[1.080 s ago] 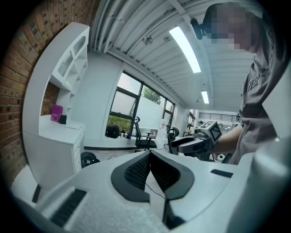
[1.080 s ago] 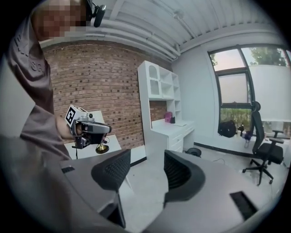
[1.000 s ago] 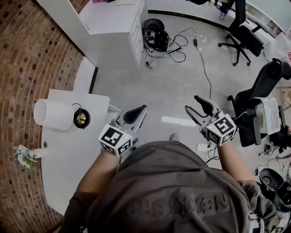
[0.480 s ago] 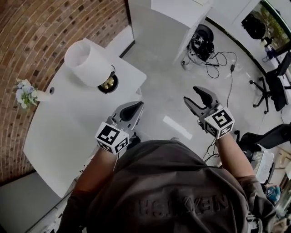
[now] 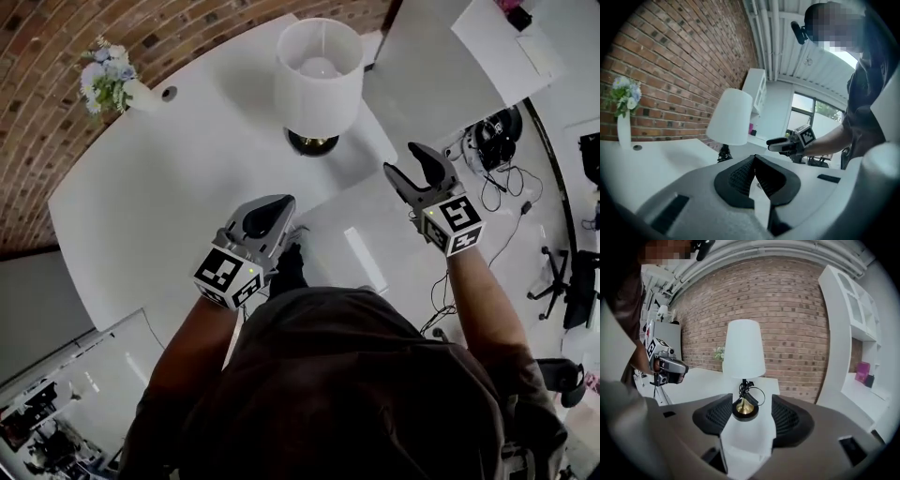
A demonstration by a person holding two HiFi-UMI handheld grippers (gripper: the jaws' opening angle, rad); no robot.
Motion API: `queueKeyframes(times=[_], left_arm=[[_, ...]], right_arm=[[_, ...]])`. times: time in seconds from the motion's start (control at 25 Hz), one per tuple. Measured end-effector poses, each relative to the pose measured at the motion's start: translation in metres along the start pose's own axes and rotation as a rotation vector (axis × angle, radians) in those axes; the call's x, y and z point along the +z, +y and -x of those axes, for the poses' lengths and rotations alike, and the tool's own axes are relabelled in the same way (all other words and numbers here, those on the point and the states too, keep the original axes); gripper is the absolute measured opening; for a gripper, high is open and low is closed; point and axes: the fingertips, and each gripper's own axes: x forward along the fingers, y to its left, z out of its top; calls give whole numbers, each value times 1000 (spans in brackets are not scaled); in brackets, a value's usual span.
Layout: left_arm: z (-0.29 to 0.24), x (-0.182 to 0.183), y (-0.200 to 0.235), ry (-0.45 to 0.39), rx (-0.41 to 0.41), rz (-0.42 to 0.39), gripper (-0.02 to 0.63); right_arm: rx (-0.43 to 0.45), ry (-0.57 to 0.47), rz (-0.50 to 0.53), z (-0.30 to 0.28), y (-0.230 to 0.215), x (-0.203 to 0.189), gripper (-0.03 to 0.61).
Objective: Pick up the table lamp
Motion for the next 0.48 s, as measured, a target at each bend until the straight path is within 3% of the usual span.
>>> queueKeyframes(times=[0.2,0.48], left_arm=[[24,-7,53,-11,88,32,3],[47,-31,95,4,156,88,3]], right_arm=[[61,3,27,-82,12,3,276],[88,-4,25,-166,30,-10,313]])
